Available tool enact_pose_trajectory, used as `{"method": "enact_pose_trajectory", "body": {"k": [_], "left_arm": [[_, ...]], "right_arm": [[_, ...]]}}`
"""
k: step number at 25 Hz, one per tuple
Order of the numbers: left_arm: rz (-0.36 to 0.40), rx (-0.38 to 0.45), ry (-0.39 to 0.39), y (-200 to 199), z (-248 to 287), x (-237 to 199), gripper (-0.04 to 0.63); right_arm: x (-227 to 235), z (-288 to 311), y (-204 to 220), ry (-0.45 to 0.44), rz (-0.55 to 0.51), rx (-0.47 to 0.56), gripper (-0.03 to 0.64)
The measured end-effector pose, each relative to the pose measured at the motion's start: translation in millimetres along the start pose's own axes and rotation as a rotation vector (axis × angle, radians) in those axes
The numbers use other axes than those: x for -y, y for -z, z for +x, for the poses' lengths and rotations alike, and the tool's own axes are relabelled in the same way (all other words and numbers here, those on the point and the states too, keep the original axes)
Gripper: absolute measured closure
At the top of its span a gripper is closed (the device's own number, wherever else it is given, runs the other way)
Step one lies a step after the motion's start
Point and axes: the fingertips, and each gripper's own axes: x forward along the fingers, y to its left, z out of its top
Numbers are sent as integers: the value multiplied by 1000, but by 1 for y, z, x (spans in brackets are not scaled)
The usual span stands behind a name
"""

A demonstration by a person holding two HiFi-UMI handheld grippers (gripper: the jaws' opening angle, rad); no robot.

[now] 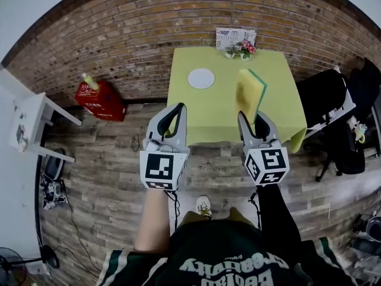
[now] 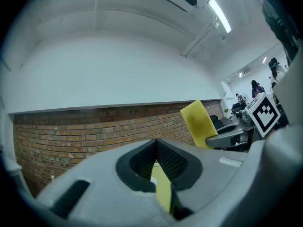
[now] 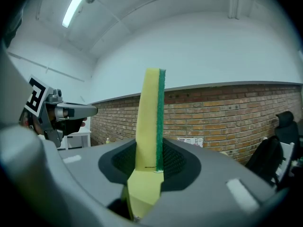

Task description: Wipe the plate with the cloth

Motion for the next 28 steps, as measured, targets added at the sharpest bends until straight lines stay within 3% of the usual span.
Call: {"method": "enact_pose_trajectory", "body": {"k": [7, 19, 28], "left_arm": [[15, -13, 21, 17, 20, -38, 589], [-45, 11, 66, 22, 47, -61, 589], [2, 3, 5, 34, 96, -93, 589]], "right_arm": [[-10, 37, -1, 20, 0, 20, 485], [-9, 79, 2, 23, -35, -10, 480], [15, 137, 11, 16, -31, -17, 480]]}}
